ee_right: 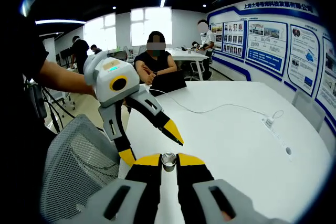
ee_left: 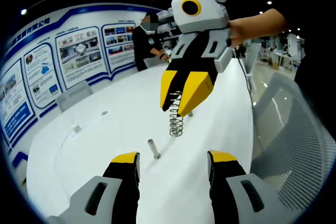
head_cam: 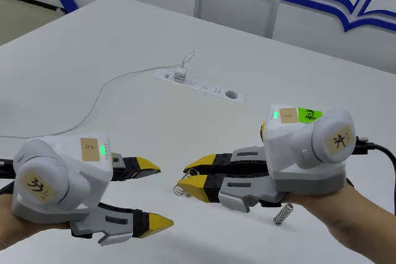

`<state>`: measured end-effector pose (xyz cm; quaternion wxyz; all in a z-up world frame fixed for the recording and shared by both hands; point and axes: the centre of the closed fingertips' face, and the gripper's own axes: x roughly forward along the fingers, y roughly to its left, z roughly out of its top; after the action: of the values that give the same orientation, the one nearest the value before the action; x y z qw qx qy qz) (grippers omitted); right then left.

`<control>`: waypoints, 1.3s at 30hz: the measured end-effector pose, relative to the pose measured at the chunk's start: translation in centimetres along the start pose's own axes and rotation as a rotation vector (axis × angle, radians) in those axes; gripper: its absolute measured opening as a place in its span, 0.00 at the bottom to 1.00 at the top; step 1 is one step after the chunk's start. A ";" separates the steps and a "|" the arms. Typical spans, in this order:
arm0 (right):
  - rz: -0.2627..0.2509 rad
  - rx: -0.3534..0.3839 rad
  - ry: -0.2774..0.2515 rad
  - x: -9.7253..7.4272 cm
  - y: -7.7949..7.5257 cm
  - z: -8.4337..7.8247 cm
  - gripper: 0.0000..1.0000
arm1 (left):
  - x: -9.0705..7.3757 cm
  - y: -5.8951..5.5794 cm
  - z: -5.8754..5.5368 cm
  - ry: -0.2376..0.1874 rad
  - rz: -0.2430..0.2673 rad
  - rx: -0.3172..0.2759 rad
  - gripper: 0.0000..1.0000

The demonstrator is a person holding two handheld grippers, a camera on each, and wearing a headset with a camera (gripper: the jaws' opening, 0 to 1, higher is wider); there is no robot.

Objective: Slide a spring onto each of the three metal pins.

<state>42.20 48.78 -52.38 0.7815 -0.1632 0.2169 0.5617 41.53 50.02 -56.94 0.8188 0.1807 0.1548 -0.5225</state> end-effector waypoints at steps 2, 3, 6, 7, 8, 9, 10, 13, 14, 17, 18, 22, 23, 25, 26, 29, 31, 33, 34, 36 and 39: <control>-0.022 0.002 0.013 -0.1 -0.8 -0.3 0.11 | -0.1 0.2 -0.1 -0.003 0.005 -0.014 0.57; -0.029 0.003 0.018 -0.2 -1.2 -0.5 0.11 | -0.1 0.3 -0.2 -0.003 0.009 -0.018 0.58; -0.075 0.041 0.012 -0.4 -2.8 -0.5 0.11 | -0.3 0.8 -0.3 -0.001 0.029 -0.028 0.62; -0.090 0.037 0.012 -0.5 -3.4 -0.4 0.11 | -0.4 1.0 -0.3 -0.002 0.037 -0.035 0.64; -0.101 0.032 0.017 -0.5 -3.8 -0.4 0.11 | -0.4 1.2 -0.4 -0.002 0.043 -0.041 0.65; -0.128 0.035 0.022 -0.5 -4.5 -0.5 0.11 | -0.5 1.4 -0.4 -0.001 0.052 -0.049 0.67; -0.138 0.035 0.025 -0.5 -5.0 -0.6 0.11 | -0.5 1.5 -0.4 -0.001 0.057 -0.052 0.69; -0.163 0.018 0.057 -0.3 -6.4 -1.2 0.11 | -0.5 1.8 -0.7 0.011 0.071 -0.057 0.73; -0.165 0.024 0.069 -0.1 -6.8 -1.5 0.11 | -0.4 1.7 -0.7 0.016 0.069 -0.056 0.75; -0.173 0.037 0.086 0.2 -7.5 -2.1 0.11 | -0.4 1.5 -0.9 0.023 0.067 -0.056 0.79; -0.171 0.042 0.087 0.4 -7.6 -2.2 0.11 | -0.4 1.6 -0.9 0.022 0.069 -0.056 0.80; -0.167 0.058 0.101 1.1 -7.8 -2.8 0.11 | -0.4 1.8 -1.0 0.013 0.079 -0.095 0.82; -0.167 0.062 0.103 1.3 -7.8 -2.9 0.12 | -0.4 1.9 -1.1 0.014 0.083 -0.100 0.83; -0.162 0.070 0.110 1.7 -7.8 -3.2 0.12 | -0.5 2.0 -1.2 0.016 0.089 -0.108 0.87; -0.164 0.073 0.111 1.8 -7.9 -3.3 0.12 | -0.6 2.1 -1.3 0.016 0.090 -0.112 0.88; -0.162 0.085 0.121 2.4 -8.0 -3.7 0.12 | -0.7 2.2 -1.5 0.017 0.094 -0.130 0.92; -0.162 0.095 0.138 2.7 -8.1 -4.2 0.12 | -0.7 2.2 -1.7 0.022 0.098 -0.137 0.96; -0.155 0.100 0.146 3.0 -8.0 -4.5 0.12 | -0.8 2.3 -2.0 0.032 0.104 -0.142 0.98; -0.155 0.102 0.150 3.1 -8.0 -4.7 0.12 | -0.7 2.3 -2.2 0.039 0.104 -0.146 0.98; -0.158 0.109 0.154 3.3 -8.0 -4.9 0.12 | -0.7 2.2 -2.3 0.043 0.103 -0.147 0.98; -0.155 0.123 0.161 3.5 -8.1 -5.3 0.12 | -0.6 2.0 -2.4 0.043 0.100 -0.149 0.99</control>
<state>49.99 46.38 -58.62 0.8112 -0.1760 0.2997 0.4702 42.94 52.37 -58.49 0.8515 0.1381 0.2017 -0.4640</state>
